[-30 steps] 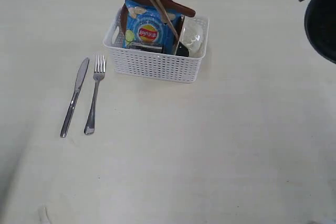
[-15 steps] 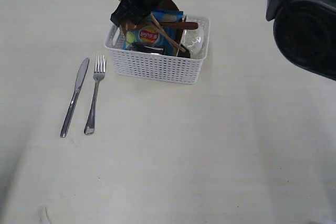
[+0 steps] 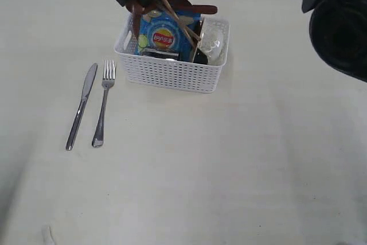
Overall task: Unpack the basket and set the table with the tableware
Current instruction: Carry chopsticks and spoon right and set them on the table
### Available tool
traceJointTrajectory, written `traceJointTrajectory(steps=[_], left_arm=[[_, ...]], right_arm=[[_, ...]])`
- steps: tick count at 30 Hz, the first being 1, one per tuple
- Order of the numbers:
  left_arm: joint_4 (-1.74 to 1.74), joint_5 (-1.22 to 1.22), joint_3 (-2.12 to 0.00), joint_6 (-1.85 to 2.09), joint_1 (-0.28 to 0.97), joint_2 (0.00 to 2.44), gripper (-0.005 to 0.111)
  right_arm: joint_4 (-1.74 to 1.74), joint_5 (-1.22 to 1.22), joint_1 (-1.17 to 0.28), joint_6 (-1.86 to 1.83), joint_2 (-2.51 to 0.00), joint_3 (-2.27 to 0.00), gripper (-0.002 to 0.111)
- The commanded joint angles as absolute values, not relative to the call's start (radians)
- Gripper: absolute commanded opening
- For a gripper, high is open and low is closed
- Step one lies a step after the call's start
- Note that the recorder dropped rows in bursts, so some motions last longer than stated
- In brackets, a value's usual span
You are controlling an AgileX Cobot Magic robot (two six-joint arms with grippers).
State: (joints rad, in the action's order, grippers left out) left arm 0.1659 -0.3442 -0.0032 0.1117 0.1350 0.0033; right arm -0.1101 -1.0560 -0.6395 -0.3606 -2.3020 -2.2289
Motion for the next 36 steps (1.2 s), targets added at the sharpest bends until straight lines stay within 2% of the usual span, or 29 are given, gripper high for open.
traceJointTrajectory(steps=[1,26,36], left_arm=[[0.166,-0.342,0.0,0.109,0.143,0.0,0.0],[0.166,-0.342,0.0,0.109,0.143,0.0,0.0],[0.166,-0.342,0.0,0.109,0.143,0.0,0.0]], right_arm=[[-0.112,-1.068,-0.633,-0.355,-2.257,-2.237,0.0],[-0.071,-1.017,-0.616,-0.344,-2.113,-2.237,0.0],[-0.04,-1.157,-0.44,-0.262,-2.042,-2.237,0.0]])
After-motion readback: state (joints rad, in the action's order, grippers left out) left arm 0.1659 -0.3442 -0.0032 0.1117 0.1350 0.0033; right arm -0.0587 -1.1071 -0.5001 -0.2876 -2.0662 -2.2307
